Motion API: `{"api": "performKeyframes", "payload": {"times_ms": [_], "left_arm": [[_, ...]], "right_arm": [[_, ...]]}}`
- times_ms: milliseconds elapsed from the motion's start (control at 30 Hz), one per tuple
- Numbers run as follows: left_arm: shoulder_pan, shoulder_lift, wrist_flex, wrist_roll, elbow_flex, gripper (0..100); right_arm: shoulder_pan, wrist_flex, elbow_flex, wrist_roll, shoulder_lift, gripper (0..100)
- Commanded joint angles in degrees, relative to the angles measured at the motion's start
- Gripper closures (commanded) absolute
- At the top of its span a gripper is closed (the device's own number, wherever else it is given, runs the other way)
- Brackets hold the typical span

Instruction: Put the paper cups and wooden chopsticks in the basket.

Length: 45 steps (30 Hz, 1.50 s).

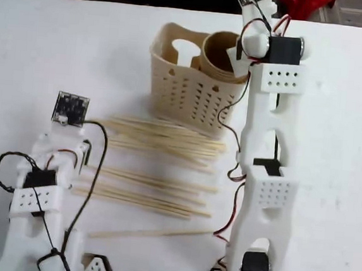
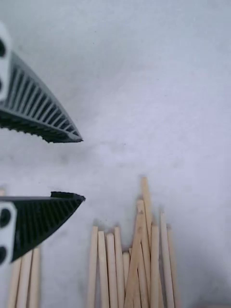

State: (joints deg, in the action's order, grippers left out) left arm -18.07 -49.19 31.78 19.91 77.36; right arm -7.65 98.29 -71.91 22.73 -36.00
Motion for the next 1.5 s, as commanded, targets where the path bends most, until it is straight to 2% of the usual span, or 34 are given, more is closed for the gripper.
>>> {"api": "performKeyframes", "payload": {"times_ms": [0,267,400,500,633,800,933,1067,1133,1233,1467], "left_arm": [[-0.3,-0.9,-1.8,0.4,-0.1,81],[-0.2,-0.9,-1.8,0.5,-0.1,81],[-0.2,-0.9,-1.8,0.5,-0.1,81],[-0.2,-0.9,-1.8,0.5,-0.1,81],[-0.6,-0.9,-1.9,0.5,0.0,81],[-2.4,-1.2,-2.6,0.6,-0.2,81],[-12.0,-0.8,-6.9,0.6,0.8,81],[-20.4,-0.8,-17.9,0.6,7.2,81],[-21.4,-0.8,-24.4,1.1,12.7,81],[-21.5,-0.7,-32.3,6.7,19.1,81],[-21.5,-0.9,-30.4,8.4,18.8,81]], "right_arm": [[-1.5,0.3,1.2,-0.9,9.4,76.5],[-2.5,0.4,4.0,-0.9,21.9,76.9],[-3.3,0.5,9.8,-0.9,30.9,76.9],[-6.8,0.5,22.4,-0.7,39.4,77.4],[-14.5,0.2,44.1,0.2,51.0,83.4],[-25.7,-0.5,69.1,8.9,62.3,84.7],[-30.0,-8.3,87.6,11.3,68.3,84.7],[-32.5,-21.5,102.7,11.3,68.9,84.7],[-34.0,-27.9,108.2,11.1,67.9,84.7],[-35.1,-35.6,112.7,11.3,66.2,84.7],[-35.2,-44.7,113.5,11.9,59.5,84.7]]}}
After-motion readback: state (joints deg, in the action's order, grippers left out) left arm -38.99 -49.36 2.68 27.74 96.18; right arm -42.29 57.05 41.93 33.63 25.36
